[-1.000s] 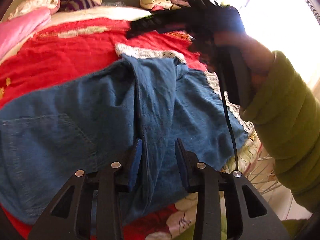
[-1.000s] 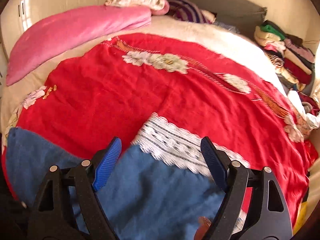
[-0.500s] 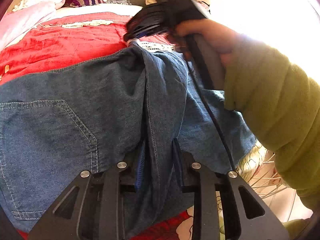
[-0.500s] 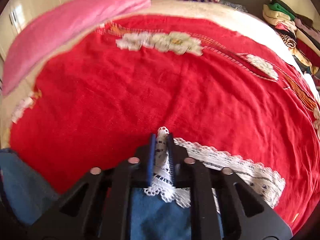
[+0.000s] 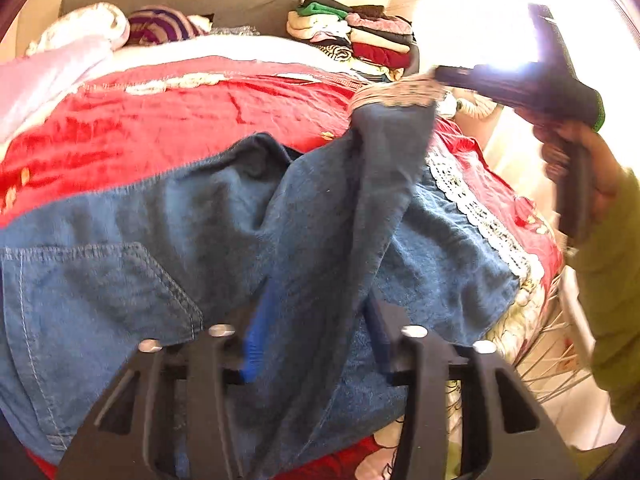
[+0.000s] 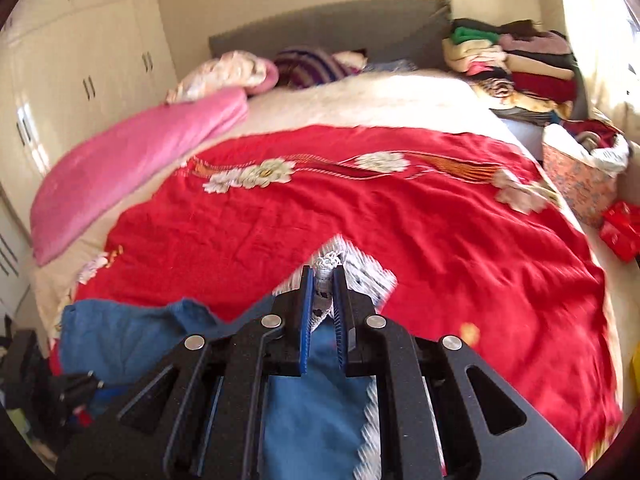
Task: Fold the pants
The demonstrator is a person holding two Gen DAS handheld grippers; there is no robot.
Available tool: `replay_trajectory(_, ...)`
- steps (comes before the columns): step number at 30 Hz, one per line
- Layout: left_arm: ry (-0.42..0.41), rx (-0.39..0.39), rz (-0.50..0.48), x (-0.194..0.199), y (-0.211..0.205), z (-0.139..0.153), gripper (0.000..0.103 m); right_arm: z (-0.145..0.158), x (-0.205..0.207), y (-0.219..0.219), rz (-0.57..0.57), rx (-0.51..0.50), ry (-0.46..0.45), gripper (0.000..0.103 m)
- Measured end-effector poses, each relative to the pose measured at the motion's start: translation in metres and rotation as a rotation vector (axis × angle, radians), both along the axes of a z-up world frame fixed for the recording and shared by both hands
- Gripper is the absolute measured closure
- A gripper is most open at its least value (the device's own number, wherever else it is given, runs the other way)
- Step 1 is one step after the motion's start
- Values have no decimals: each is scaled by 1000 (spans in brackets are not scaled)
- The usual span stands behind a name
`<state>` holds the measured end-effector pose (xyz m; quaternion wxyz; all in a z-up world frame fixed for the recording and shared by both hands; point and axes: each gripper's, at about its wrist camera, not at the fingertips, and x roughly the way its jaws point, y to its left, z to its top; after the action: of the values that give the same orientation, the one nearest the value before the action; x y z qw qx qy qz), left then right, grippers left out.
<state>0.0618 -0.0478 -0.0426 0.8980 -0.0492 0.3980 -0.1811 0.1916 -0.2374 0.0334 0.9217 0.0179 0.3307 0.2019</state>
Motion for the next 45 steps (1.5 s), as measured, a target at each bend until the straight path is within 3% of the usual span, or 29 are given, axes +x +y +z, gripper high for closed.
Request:
replay_trajectory(1, -4, 2, -8, 4, -3, 2, 97, 0, -11, -10, -9, 15, -6, 98)
replay_trajectory(2, -14, 4, -17, 2, -4, 4, 100, 0, -23, -21, -17, 29, -11, 98)
replay_trajectory(10, -101, 98, -78, -19, -9, 21, 101, -16, -98, -67, -44, 74, 31, 98)
replay_trajectory(18, -42, 165, -170, -34, -22, 2, 101, -71, -131, -98, -114, 93, 209, 98)
replay_trajectory(24, -36, 173, -192, -39, -22, 1, 101, -87, -148, -106, -125, 79, 261, 98)
replay_trajectory(31, 41, 166, -226, -38, -24, -14, 100, -108, -143, -107, -150, 16, 327, 98)
replay_trajectory(35, 48, 145, -218, -37, -21, -14, 100, -90, -149, -109, -157, -2, 264, 94)
replay_trajectory(38, 43, 151, -217, -38, -23, -14, 100, -73, -155, -89, -47, -7, 195, 77)
replay_trajectory(42, 35, 148, -223, -39, -24, -13, 100, -73, -155, -42, 95, -46, 153, 76)
replay_trajectory(45, 34, 152, -239, -42, -24, -13, 100, -79, -143, -25, 118, -70, 157, 73)
